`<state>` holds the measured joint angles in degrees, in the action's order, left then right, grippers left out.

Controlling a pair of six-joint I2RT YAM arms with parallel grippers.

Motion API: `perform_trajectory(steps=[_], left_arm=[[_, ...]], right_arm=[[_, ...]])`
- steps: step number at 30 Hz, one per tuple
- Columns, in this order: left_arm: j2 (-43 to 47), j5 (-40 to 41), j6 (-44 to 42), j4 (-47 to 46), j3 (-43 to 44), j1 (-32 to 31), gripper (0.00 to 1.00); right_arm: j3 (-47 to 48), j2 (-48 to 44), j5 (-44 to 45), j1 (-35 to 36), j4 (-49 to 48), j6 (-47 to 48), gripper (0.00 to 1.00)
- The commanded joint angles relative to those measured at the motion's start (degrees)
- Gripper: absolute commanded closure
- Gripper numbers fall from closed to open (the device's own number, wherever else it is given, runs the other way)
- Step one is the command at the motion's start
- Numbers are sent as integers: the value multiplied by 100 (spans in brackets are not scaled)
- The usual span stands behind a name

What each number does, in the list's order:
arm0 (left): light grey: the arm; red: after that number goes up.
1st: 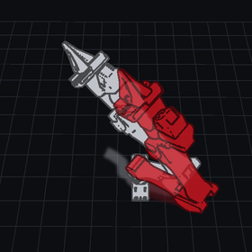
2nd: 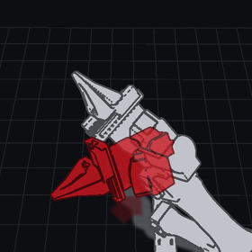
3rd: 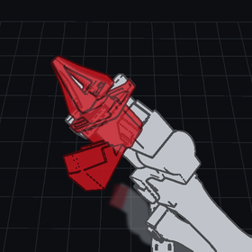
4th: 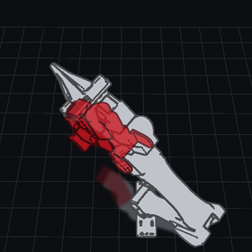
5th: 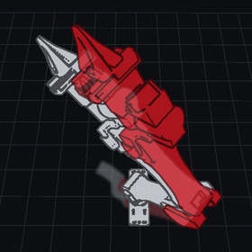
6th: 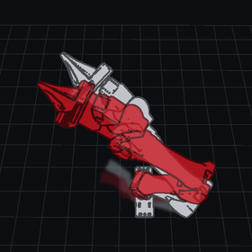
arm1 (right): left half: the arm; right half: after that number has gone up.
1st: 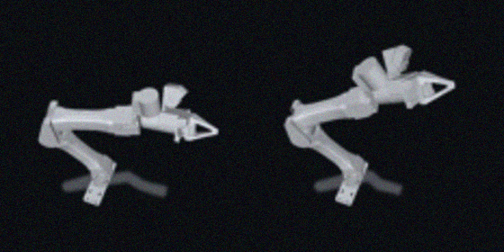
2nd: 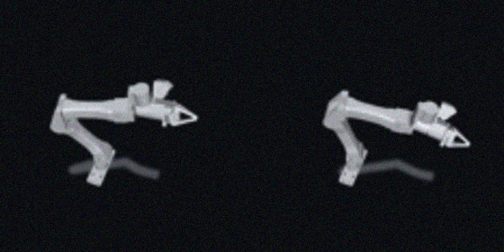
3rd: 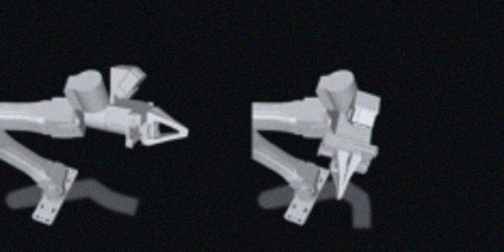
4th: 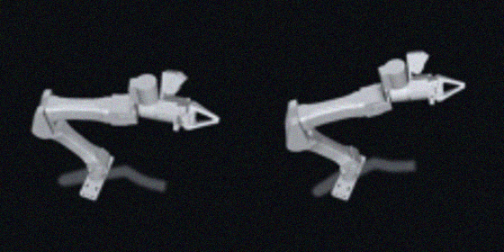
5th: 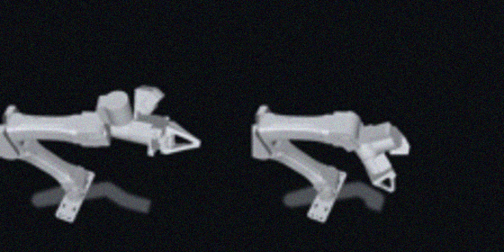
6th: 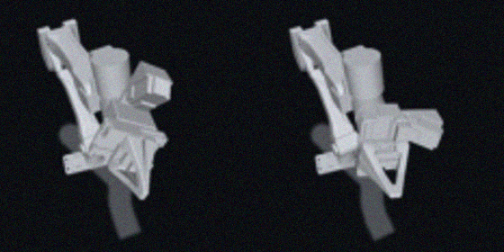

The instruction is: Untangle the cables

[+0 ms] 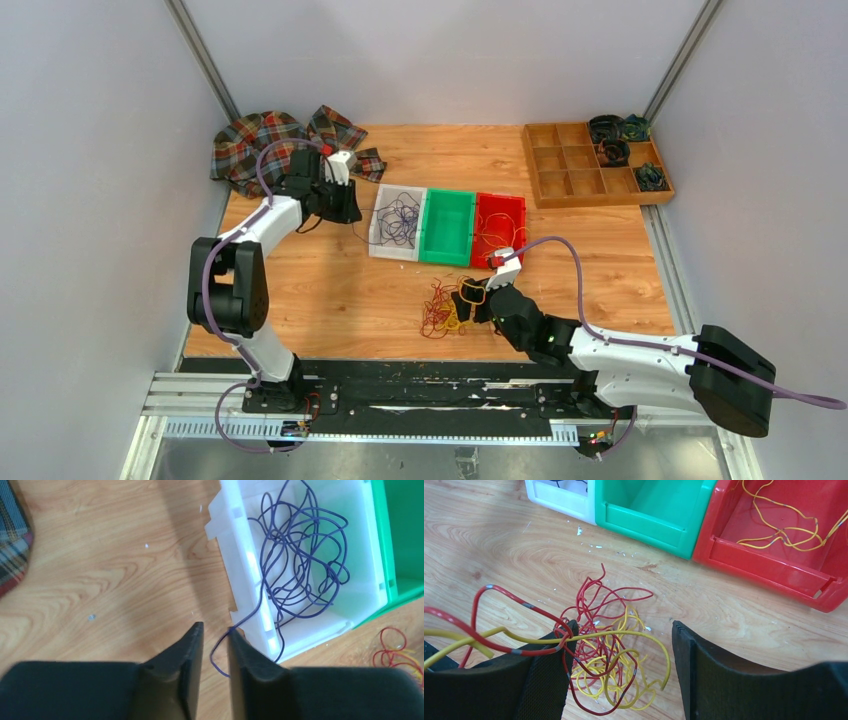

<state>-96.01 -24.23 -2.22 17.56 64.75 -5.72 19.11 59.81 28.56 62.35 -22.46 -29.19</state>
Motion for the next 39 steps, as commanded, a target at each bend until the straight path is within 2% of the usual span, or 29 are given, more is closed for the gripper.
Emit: perform_trajectory(steps=[1, 3, 6, 13, 21, 30, 37, 39], left_arm=[[60, -351, 285, -488, -52, 44, 80], [119, -444, 412, -532, -18, 36, 90], [275, -382, 367, -501, 85, -62, 99], [535, 116, -227, -274, 317, -750, 99], [77, 1019, -1127, -41, 772, -1608, 99], [-710, 2022, -1832, -751, 830, -1935, 99], [-937, 2050, -1977, -712, 850, -2140, 99], [-942, 2019, -1928, -571, 997, -2161, 94]], right_arm=[[84, 20, 64, -134, -127, -69, 32], [87, 28, 62, -135, -127, -65, 32], [93, 35, 54, -135, -127, -61, 32], [97, 58, 45, -135, -145, -60, 32], [84, 39, 47, -133, -151, -62, 32], [62, 67, 58, -135, -230, -56, 32], [23, 60, 62, -134, -274, -54, 32], [22, 57, 63, -131, -277, -59, 32]])
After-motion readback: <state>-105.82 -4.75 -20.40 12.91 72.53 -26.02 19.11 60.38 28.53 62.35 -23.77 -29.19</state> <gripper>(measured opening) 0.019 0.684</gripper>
